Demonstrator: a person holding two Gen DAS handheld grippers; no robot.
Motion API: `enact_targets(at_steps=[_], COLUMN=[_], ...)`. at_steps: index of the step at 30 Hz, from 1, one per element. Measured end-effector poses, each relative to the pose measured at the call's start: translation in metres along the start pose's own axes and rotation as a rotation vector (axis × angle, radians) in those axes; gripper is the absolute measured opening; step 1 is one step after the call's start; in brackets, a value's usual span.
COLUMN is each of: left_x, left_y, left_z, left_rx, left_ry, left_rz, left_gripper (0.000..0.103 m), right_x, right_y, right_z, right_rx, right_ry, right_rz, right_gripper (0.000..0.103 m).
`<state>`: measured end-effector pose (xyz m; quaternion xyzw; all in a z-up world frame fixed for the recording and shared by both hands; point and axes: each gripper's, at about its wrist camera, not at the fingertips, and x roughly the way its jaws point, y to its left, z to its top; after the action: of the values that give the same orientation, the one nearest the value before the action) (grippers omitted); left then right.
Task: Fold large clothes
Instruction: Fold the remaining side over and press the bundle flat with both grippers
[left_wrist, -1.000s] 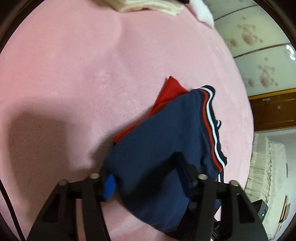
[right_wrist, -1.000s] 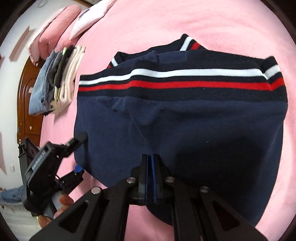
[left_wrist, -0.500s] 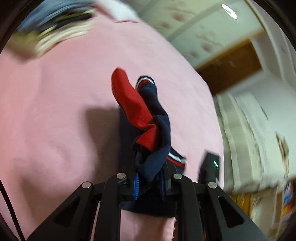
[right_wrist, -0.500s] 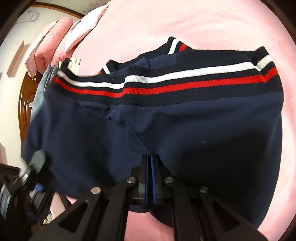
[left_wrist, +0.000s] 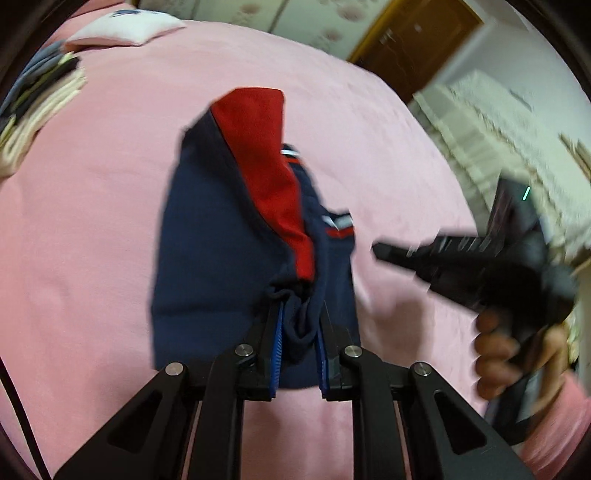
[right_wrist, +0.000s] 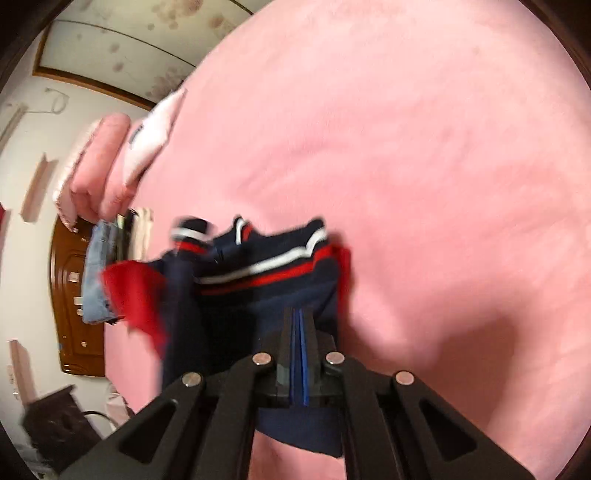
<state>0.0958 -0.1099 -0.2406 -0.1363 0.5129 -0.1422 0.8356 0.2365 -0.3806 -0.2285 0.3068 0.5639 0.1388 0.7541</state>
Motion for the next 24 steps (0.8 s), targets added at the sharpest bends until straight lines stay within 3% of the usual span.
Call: enact_targets(at_steps=[4, 8, 10, 12, 15, 18, 21, 22, 24], left_x=[0.030, 0.047, 0.048, 0.046, 0.043, 0.045, 0.044, 0.045, 0.043], left_y=[-0.024, -0.021, -0.017, -0.016, -0.015, -0.010, -0.010, -0.011, -0.011], left_z=[-0.018, -0.003, -0.001, 0.001, -0.002, 0.006, 0.008, 0.010, 0.011], left_rx=[0.104, 0.081, 0.078, 0.094, 0.104, 0.086, 0.100, 0.106, 0.117], left_ry=[0.049, 0.076, 0.083, 0.099, 0.118, 0.131, 0.141, 0.144, 0.154], left_rz=[0.063, 0.063, 0.054, 0.047, 0.028, 0.005, 0.001, 0.003, 0.009], left_gripper=[0.013, 0.013, 0.013, 0.013, 0.013, 0.013, 0.013, 0.013, 0.013], right_x=[-0.004, 0.017, 0.033, 0.044, 0.058, 0.070, 0.076, 0.078, 0.078], right_y=[0.008, 0.022, 0.034, 0.046, 0.058, 0.065, 0.069, 0.069, 0.068], right_z=[0.007, 0.013, 0.017, 0.018, 0.012, 0.005, 0.001, 0.000, 0.000], right_rx=[-0.057, -0.082, -0.124, -0.171, -0.208, -0.267, -0.298, -0.304, -0.307], right_ry=[0.016, 0.093, 0.144, 0.170, 0.212, 0.226, 0.203, 0.204, 0.205], right_rz=[0.038, 0.093, 0.103, 0.106, 0.119, 0.003, 0.001, 0.009, 0.021], right_gripper=[0.002, 0.003, 0.020, 0.029, 0.032, 0.040, 0.039, 0.026, 0.013])
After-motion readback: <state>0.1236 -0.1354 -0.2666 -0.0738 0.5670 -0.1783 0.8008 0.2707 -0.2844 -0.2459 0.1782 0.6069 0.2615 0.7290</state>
